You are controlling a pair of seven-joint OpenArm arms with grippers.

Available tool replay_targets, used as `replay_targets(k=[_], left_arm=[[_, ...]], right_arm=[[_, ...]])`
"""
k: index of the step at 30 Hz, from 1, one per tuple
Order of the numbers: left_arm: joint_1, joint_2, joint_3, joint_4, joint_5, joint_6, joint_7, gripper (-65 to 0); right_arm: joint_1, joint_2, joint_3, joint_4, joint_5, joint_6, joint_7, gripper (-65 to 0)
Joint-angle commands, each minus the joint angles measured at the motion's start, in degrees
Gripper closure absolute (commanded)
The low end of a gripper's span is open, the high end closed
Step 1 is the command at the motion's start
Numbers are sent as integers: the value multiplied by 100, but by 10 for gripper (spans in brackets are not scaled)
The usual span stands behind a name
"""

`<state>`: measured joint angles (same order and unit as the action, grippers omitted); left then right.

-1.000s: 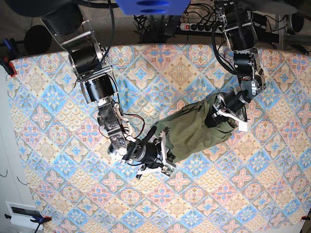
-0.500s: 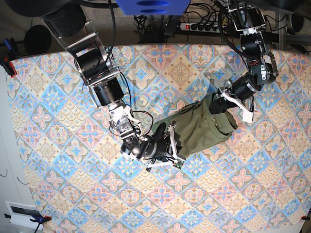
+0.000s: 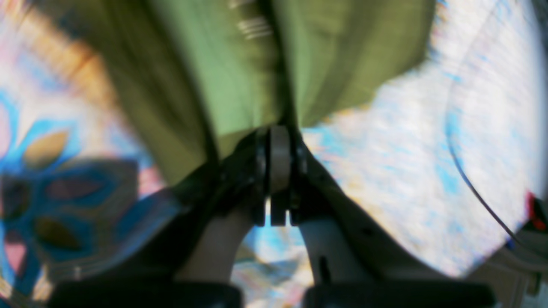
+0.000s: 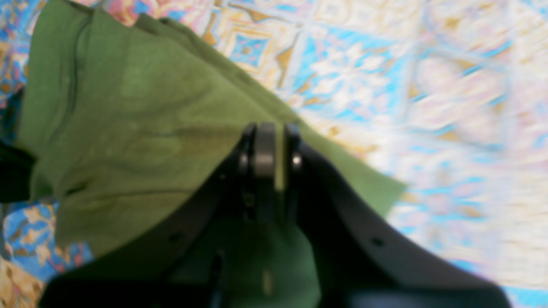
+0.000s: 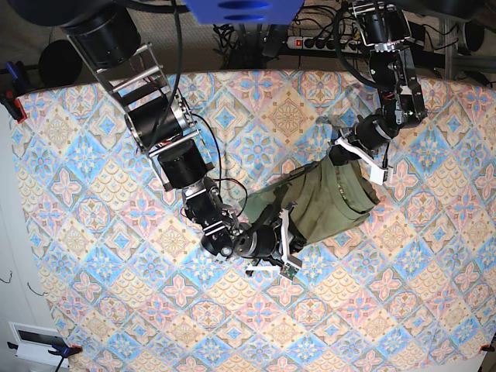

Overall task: Layout the t-shirt on the table in an organized manner, then fold the t-shirt properly
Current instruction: 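Grasp the bundle edges with both grippers and fold it over, then drag the folded bundle with the right gripper and release the left gripper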

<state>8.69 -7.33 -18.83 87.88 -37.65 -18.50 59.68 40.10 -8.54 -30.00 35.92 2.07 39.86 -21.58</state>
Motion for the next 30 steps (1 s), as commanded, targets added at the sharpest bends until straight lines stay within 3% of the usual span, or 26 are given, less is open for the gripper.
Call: replay_targets(k=[1, 5, 10, 14, 20, 24, 30], left_arm=[[-47, -71, -20, -54, -64, -36, -161, 0], [-170, -185, -20, -581, -55, -36, -328, 0], [-425, -396, -20, -977, -11, -36, -619, 0], [-838, -467, -20, -1328, 182, -36, -733, 0], [-1427, -432, -3, -1390, 701, -36, -733, 0], [-1919, -432, 428, -1785, 736, -36, -733, 0], [-2500, -432, 1061, -2717, 745, -27, -1471, 0]], right_arm=[[215, -46, 6, -133, 79, 14, 299, -37], [215, -46, 6, -863, 70, 14, 765, -37], [206, -46, -2, -1012, 70, 14, 695, -36], [171, -4, -2, -757, 70, 14, 106, -35], [-621, 418, -2, 1133, 70, 14, -1160, -35], [-1113, 814, -2, 2408, 79, 14, -1952, -35], [-1570, 946, 68, 3850, 88, 14, -2242, -35]])
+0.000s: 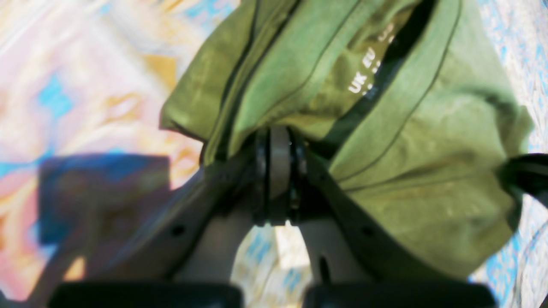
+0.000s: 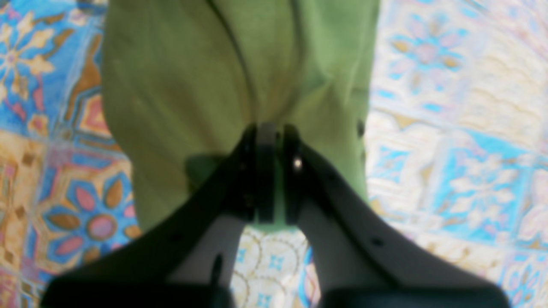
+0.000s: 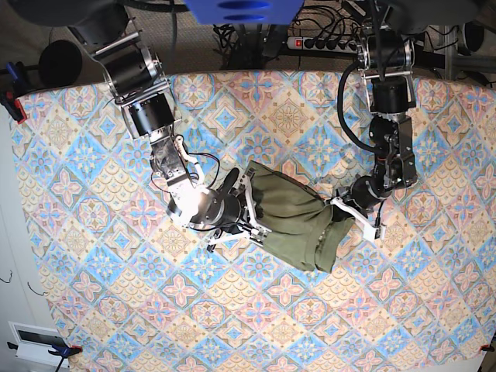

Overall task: Layout the t-shirt on the table in an organized manner, then fold the t-shirt properly
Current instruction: 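Drag the folded bundle with the right gripper and release the left gripper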

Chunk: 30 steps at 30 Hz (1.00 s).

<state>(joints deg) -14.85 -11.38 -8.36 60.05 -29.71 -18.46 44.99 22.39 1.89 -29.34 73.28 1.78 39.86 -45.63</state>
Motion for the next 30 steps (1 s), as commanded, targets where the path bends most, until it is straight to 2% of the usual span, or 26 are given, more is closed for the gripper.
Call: replay_targets(k=[1, 4, 9, 15, 19, 26, 30], left_arm=[[-242, -27, 137, -76, -48, -22, -108, 0], [-418, -27, 445, -287, -92, -22, -345, 0], [-357, -45, 357, 144, -233, -22, -293, 0], [382, -98, -373, 1533, -549, -22, 578, 0], [830, -71, -505, 2193, -549, -22, 824, 0], [874, 307, -496, 1815, -365, -14, 780, 0], [549, 474, -285, 1357, -119, -14, 745, 0]], right_arm=[[218, -97, 2, 141, 116, 14, 171, -35], [323, -106, 275, 132, 116, 14, 198, -34], [614, -132, 477, -150, 116, 14, 259, -34], [956, -114, 732, -791, 116, 14, 725, -34], [1088, -114, 908, -1477, 116, 14, 1086, -34], [1378, -114, 1101, -2840, 116, 14, 2097, -34], [1466, -114, 1075, -3288, 108, 14, 2290, -34]])
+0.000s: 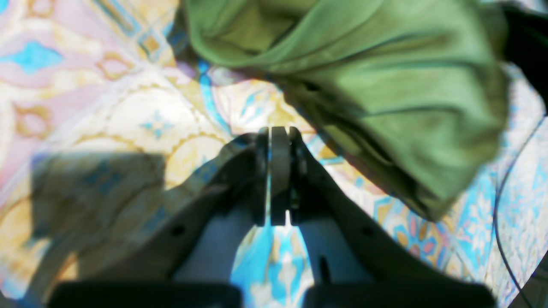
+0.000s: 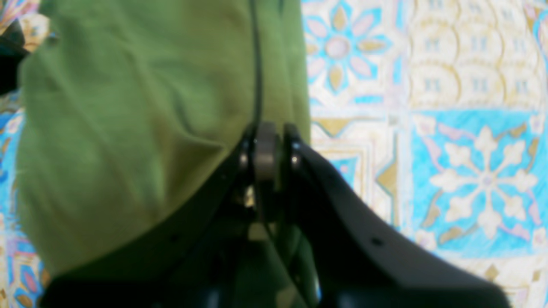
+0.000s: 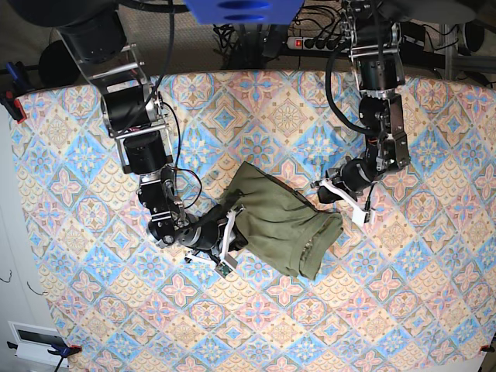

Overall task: Layout the t-shirt on the table in an organized manner, then fold the t-shirt properly
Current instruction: 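Drag the folded bundle with the right gripper and release the left gripper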

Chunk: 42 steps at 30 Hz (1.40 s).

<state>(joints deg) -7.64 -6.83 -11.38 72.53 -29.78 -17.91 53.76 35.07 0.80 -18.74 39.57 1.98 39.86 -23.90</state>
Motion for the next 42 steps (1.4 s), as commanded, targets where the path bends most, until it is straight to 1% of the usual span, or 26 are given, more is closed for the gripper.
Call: replay_targets(k=[1, 4, 7, 10, 13, 18, 20, 23, 28, 30, 33, 35, 36, 37, 40, 42], left_arm=[[-216, 72, 52, 22, -59, -68, -211, 0], [-436, 160, 157, -392, 108, -68, -519, 0], [-726, 160, 298, -902, 204, -68, -721, 0], [-928, 169, 386, -1297, 196, -68, -879, 0], [-1192, 178, 439, -1693, 204, -68, -1081, 0], [-1473, 274, 1028, -2097, 204, -68, -1398, 0], [-1605, 318, 1256, -2326, 196, -68, -1547, 0], [-1772, 476, 1459, -2581, 196, -59, -1776, 0], [-2150, 696, 1845, -3302, 196, -59, -2206, 0], [-2212, 740, 1968, -3372, 178, -59, -2259, 0], [-2221, 811, 1960, -3354, 152, -59, -2259, 0], [-2221, 802, 1916, -3302, 134, -59, -2259, 0], [-2177, 740, 1775, -3082, 134, -59, -2250, 0], [-2098, 626, 1582, -2818, 134, -59, -2215, 0], [-1588, 380, 905, -1913, 37, -59, -1820, 0], [-1201, 186, 360, -1183, -130, -59, -1433, 0]], right_arm=[[199, -5, 6, 74, 88, 14, 100, -34], [119, 21, 6, 74, 88, 14, 82, -34], [-215, 224, 6, 223, 97, 14, -155, -34], [-663, 347, 41, 961, 97, 14, -428, -34], [-1199, 610, 41, 1893, 105, 14, -779, -34], [-1832, 839, 103, 2992, 123, 14, -1157, -34], [-2105, 892, 349, 3432, 114, 14, -1324, -34], [-2465, 892, 745, 4012, 114, 14, -1535, -34], [-2940, 892, 1210, 5085, 132, 14, -1737, -34], [-3089, 892, 1281, 5480, 141, 14, -1808, -34], [-3186, 892, 1272, 5867, 141, 14, -1808, -34], [-3318, 865, 1263, 5999, 149, 14, -1808, -34], [-3397, 848, 1263, 6025, 149, 14, -1808, -34], [-3450, 742, 1254, 6025, 149, 14, -1808, -34], [-3476, 232, 1123, 6025, 211, 14, -1808, -34], [-3432, -84, 991, 5920, 229, 14, -1808, -34]])
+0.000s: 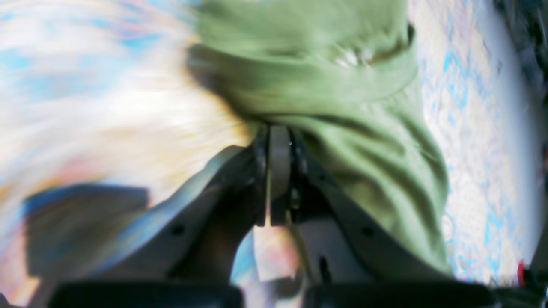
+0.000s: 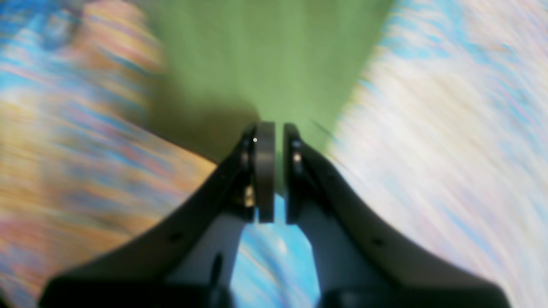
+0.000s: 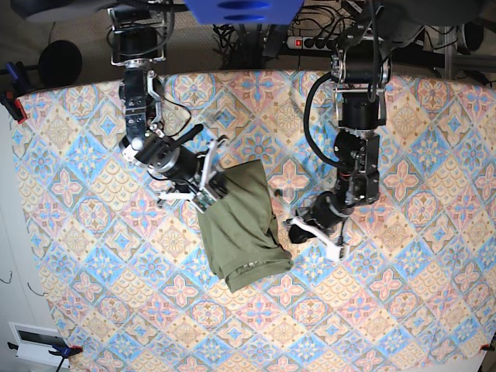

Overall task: Layout the t-shirt on the table in an organized manner, then fold the t-shirt properly
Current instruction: 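Drag the folded bundle with the right gripper and release the left gripper, then press and square the folded shirt with the right gripper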

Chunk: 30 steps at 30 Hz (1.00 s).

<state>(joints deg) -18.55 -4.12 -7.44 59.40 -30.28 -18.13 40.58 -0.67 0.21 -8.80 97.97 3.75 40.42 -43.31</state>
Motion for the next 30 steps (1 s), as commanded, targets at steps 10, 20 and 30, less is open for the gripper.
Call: replay_targets(k=[10, 20, 30], left_arm=[[1912, -964, -1352, 2320, -1196, -55, 580, 0], [3362, -1403, -1660, 2997, -2348, -81, 536, 0], [3345, -1386, -1678, 2997, -2365, -81, 562, 0]], right_arm=[[1583, -878, -373, -1890, 16, -42, 221, -34], [2867, -904, -364, -4404, 52, -42, 1469, -34], [3034, -904, -364, -5617, 43, -42, 2340, -34]])
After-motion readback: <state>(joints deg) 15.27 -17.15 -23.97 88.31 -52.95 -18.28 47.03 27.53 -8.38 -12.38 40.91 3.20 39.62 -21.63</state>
